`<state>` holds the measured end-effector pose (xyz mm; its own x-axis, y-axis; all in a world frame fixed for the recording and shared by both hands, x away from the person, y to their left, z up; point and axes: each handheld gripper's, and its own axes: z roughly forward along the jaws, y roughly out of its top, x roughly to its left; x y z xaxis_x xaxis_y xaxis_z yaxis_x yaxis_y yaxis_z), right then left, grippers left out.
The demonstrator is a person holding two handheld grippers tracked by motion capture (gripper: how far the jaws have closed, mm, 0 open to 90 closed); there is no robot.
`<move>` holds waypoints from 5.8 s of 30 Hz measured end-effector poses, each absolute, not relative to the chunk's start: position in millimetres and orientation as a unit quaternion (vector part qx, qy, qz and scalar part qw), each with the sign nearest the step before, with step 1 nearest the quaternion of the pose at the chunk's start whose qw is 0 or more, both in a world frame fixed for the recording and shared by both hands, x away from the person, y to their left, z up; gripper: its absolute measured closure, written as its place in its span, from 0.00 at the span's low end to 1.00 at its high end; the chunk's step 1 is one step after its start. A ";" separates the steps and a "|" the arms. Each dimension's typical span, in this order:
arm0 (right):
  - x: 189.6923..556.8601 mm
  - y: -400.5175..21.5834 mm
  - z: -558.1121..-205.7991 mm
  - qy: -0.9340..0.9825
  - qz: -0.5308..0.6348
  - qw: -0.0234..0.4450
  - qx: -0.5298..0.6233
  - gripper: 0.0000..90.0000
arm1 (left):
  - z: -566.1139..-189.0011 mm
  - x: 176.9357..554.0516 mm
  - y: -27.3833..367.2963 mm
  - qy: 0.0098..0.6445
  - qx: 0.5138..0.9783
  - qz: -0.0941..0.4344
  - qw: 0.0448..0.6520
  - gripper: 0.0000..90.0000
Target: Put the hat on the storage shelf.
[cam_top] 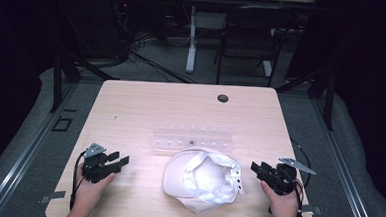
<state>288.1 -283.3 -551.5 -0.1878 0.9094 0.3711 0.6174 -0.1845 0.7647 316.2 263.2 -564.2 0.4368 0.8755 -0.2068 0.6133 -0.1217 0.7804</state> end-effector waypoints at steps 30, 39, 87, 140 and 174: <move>300.9 -264.0 -508.3 0.693 0.357 0.037 0.626 0.51 | -565.5 308.5 241.3 0.474 0.764 0.173 0.401 0.51; 305.8 -261.0 -494.7 0.693 0.344 -0.019 0.633 0.50 | -565.8 308.1 239.7 0.470 0.766 0.175 0.402 0.51; 316.9 -227.7 -492.0 0.680 0.329 -0.179 0.631 0.54 | -566.2 308.3 238.8 0.469 0.768 0.174 0.400 0.51; 332.7 -217.6 -423.8 0.686 0.318 -0.158 0.635 0.91 | -566.1 307.6 237.5 0.465 0.772 0.176 0.397 0.51; 331.3 -221.2 -366.7 0.678 0.375 -0.158 0.611 0.91 | -566.2 307.4 237.2 0.464 0.773 0.174 0.396 0.51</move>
